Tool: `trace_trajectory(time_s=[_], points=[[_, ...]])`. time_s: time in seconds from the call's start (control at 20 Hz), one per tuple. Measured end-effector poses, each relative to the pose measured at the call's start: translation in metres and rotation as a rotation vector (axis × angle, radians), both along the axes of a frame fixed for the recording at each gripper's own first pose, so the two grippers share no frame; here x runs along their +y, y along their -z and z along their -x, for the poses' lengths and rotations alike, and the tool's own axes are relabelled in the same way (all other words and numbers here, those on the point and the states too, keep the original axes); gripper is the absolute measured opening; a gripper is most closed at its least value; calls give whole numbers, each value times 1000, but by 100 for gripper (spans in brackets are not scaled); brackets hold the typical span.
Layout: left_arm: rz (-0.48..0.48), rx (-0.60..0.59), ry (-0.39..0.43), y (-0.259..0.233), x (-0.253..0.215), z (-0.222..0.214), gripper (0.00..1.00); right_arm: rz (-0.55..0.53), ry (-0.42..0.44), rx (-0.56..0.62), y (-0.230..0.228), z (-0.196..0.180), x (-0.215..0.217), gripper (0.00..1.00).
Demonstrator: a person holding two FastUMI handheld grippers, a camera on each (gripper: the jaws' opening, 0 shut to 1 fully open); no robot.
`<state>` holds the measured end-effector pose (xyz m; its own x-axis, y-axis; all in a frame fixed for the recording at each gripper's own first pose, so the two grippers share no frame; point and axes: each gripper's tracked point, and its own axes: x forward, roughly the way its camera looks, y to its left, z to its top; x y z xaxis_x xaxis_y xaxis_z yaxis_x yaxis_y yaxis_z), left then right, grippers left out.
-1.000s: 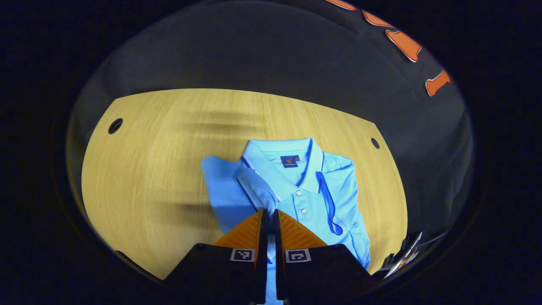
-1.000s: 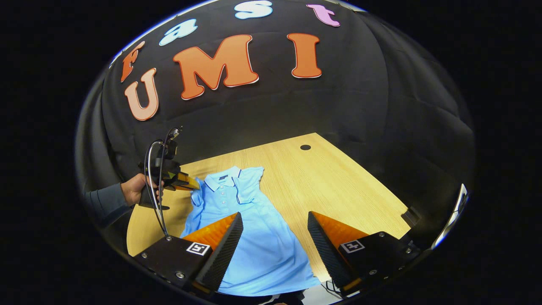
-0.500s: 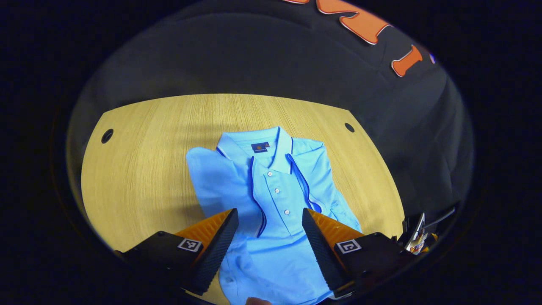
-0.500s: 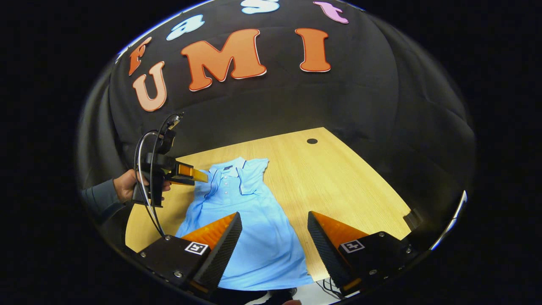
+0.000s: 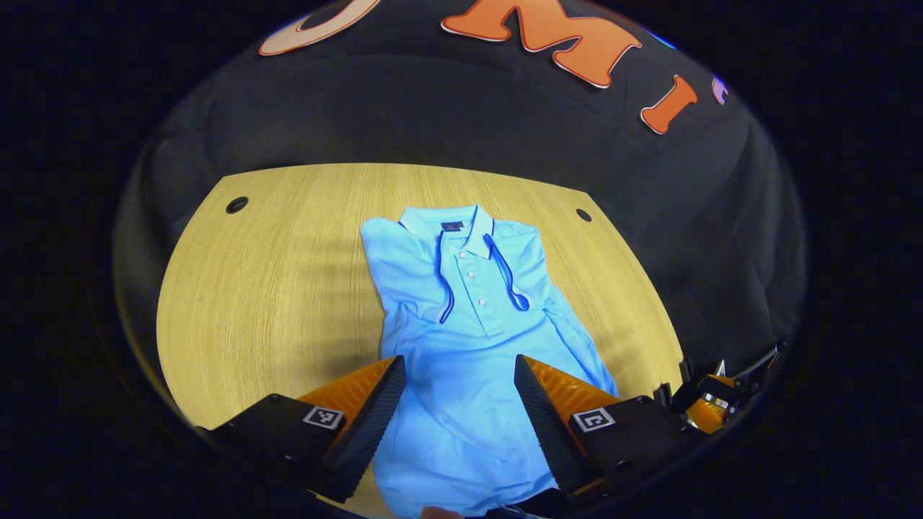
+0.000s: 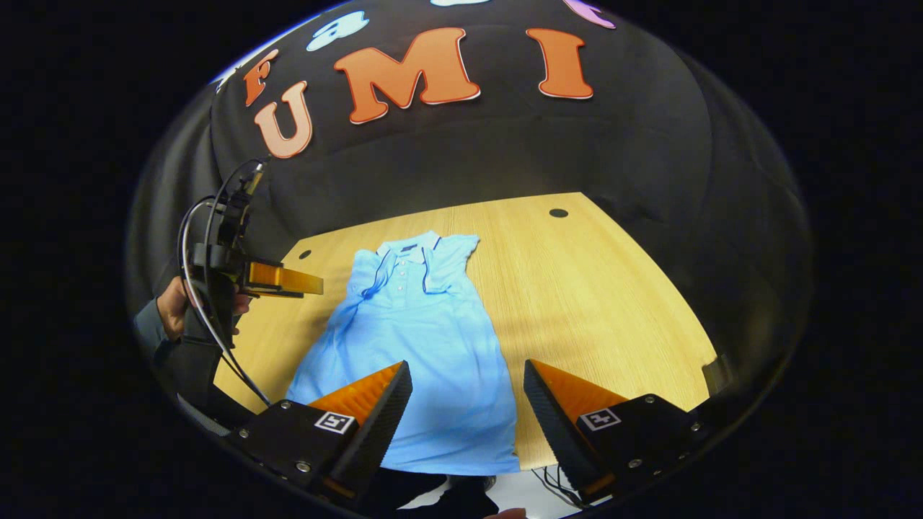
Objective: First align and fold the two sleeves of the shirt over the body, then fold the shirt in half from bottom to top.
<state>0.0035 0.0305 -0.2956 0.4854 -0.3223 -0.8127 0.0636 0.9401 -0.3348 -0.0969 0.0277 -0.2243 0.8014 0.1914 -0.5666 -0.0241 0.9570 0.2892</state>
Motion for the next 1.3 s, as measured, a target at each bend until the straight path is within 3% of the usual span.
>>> trace_trajectory(time_s=[0.6, 0.8, 1.3], points=[[-187, 109, 8, 50, 30, 156, 100, 45, -145, 178, 85, 41, 7, 98], [-228, 152, 11, 72, 38, 197, 99, 38, -142, 238, 110, 54, 11, 98], [-289, 201, 4, 100, 39, 243, 100, 82, -131, 320, 145, 78, 21, 98]])
